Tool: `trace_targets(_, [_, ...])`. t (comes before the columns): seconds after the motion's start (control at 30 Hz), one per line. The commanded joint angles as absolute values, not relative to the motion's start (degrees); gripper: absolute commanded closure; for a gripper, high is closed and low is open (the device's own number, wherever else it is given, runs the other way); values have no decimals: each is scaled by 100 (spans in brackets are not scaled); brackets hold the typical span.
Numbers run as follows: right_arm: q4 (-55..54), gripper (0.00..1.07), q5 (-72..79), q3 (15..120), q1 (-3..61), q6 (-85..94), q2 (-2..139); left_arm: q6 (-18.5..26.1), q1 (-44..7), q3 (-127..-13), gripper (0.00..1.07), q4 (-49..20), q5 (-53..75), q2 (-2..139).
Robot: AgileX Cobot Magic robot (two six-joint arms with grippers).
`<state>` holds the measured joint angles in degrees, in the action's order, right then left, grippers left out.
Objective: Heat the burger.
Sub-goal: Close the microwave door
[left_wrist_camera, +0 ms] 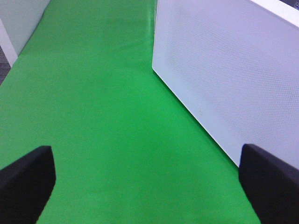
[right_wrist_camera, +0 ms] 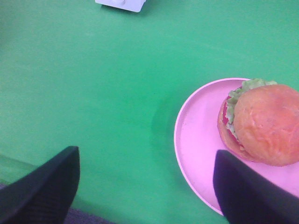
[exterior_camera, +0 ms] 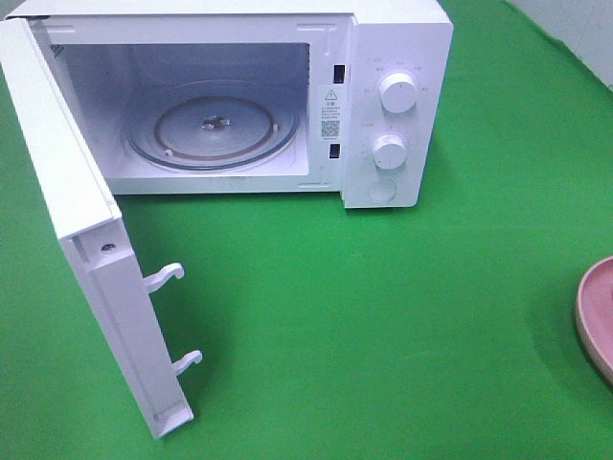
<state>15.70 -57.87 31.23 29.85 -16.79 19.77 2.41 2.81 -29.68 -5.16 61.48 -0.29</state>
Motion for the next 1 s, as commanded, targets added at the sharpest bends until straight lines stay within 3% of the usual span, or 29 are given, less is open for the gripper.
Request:
trace_targets(0.03, [1564,31,-5821,3146,2945,-1593,1713,223,304,-2951,6,-504,6125,-57])
trace_targets(0.13, [1530,31,-5758,3134,2842,-1593,1627,223,304,-2951,6,-504,6125,-57])
trace_targets(0.57, [739,31,-5495,2819,1243,-430,63,223,304,-2951,6,-504,6125,-57])
trace_targets(1.0, [733,31,-5495,2819,1089,-441,-183,223,304,-2951,6,-510,6125,-57])
